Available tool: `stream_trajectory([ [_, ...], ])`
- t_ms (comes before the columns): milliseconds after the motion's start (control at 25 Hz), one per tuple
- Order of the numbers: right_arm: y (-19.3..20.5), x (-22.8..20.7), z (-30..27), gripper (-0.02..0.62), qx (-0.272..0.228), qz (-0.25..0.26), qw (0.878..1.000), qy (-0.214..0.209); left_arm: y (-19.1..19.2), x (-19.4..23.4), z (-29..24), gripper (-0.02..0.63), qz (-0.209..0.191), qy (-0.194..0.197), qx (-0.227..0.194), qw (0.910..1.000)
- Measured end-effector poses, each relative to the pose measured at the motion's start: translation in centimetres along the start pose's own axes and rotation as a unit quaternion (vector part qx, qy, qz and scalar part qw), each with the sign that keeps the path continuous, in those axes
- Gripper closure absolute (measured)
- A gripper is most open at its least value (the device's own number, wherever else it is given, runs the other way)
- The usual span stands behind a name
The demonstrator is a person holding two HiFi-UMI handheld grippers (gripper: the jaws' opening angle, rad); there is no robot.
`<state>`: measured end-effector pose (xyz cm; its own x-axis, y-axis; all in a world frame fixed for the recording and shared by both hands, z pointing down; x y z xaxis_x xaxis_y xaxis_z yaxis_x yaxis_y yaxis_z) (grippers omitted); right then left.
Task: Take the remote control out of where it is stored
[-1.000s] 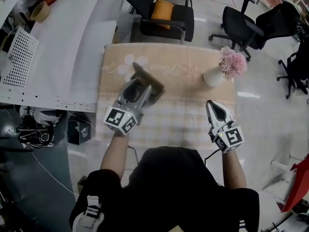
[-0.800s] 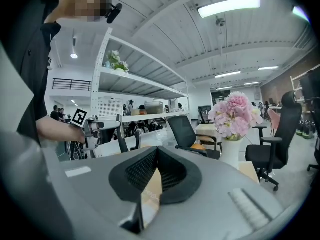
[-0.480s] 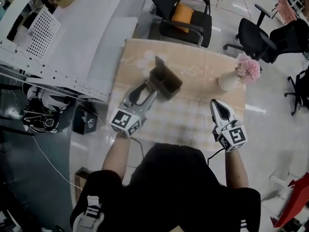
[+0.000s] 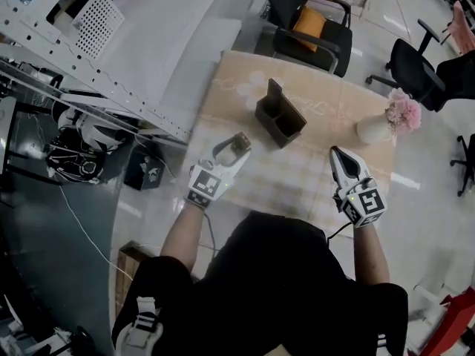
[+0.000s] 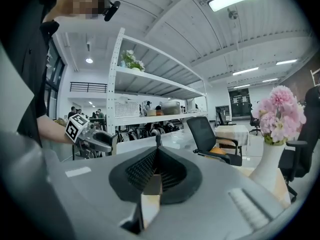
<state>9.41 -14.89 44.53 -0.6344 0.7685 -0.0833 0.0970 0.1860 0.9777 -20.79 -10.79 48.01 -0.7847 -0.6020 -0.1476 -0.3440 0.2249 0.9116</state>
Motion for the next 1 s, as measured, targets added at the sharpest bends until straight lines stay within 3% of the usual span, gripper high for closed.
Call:
stream_trajectory([
  [120, -0.1, 0.1, 0.0, 0.591, -0.003, 0.003, 1.0, -0.005, 1.3, -1.1, -0.3, 0.414, -0.058, 0.019, 0.041, 0.9973],
  [280, -0.4, -0.1, 0.3, 0.591, -0.004, -0.004, 1.0, -0.002, 3.0, -2.7, -1.7, 0.414, -0.124, 0.042, 0.092, 0.9871],
  [600, 0.3, -1.0, 2.1, 0.591, 0.0, -0.013, 1.0, 0.013, 4.3, -5.5, -4.6, 0.414, -0.176, 0.099, 0.128, 0.9711],
  [1000, 1.6, -1.5, 3.9, 0.591, 0.011, -0.031, 0.999, 0.036, 4.6, -7.1, -8.2, 0.414, -0.229, 0.161, 0.176, 0.9437],
])
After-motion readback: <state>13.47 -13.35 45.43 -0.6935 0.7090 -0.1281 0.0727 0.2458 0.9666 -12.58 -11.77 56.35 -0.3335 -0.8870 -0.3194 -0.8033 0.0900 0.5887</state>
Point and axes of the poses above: the fingertips, and each gripper's own axes: z backward along the fingers, x to its left, y out of its underside, the point moved 7 cm from there along z, backward along the fingers, and after that the axes turned 1 degree about x, right-handed, at the moved point
